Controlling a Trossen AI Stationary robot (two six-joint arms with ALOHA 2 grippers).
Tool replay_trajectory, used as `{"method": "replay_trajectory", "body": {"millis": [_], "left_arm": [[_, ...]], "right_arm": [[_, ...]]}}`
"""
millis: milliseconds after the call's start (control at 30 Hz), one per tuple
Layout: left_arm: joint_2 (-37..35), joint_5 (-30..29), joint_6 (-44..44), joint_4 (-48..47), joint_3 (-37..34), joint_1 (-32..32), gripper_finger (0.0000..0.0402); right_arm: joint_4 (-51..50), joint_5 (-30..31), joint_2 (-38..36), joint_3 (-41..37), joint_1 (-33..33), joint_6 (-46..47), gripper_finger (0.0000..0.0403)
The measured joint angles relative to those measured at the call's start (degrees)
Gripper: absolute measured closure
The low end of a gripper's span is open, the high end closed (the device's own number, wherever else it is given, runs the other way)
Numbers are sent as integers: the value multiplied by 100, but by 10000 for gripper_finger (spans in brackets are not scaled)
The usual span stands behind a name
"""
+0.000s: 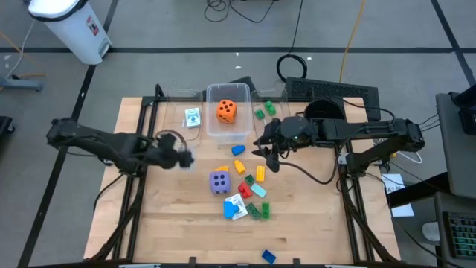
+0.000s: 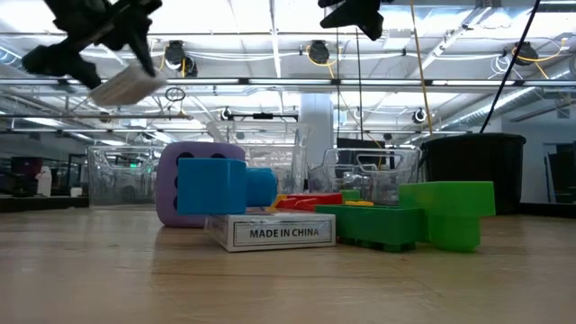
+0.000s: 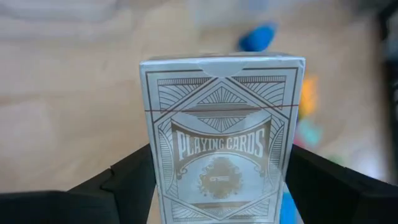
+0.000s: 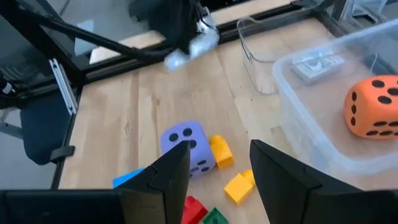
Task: Pick & Place Toys
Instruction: Put the brown deck of cards into the left transparent bin
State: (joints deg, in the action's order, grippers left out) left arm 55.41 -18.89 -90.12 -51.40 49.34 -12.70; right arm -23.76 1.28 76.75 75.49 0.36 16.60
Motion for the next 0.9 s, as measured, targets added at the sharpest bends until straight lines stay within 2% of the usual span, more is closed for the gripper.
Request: {"method": "replay_trajectory", "body": {"millis": [200,300,500,700,900], "left_arm": [[-600,-1297,227,928,2,302,102],[-699,-1517,692,1426,15,617,102],[-603,-1148,1766,1122,699,1577,102],[-15,-562,2702,-425,2042,2870,102],[992,154,3637,-1807,3246,4181,102]], "right_arm": [[-519,-4,2,-1,0,-283,243],[-745,-5,2,-1,0,-348,243],[-713,-3,2,1,-1,-387,243],[-320,9,0,-1,-102,-350,243],[10,15,2,-1,-291,-126,243]]}}
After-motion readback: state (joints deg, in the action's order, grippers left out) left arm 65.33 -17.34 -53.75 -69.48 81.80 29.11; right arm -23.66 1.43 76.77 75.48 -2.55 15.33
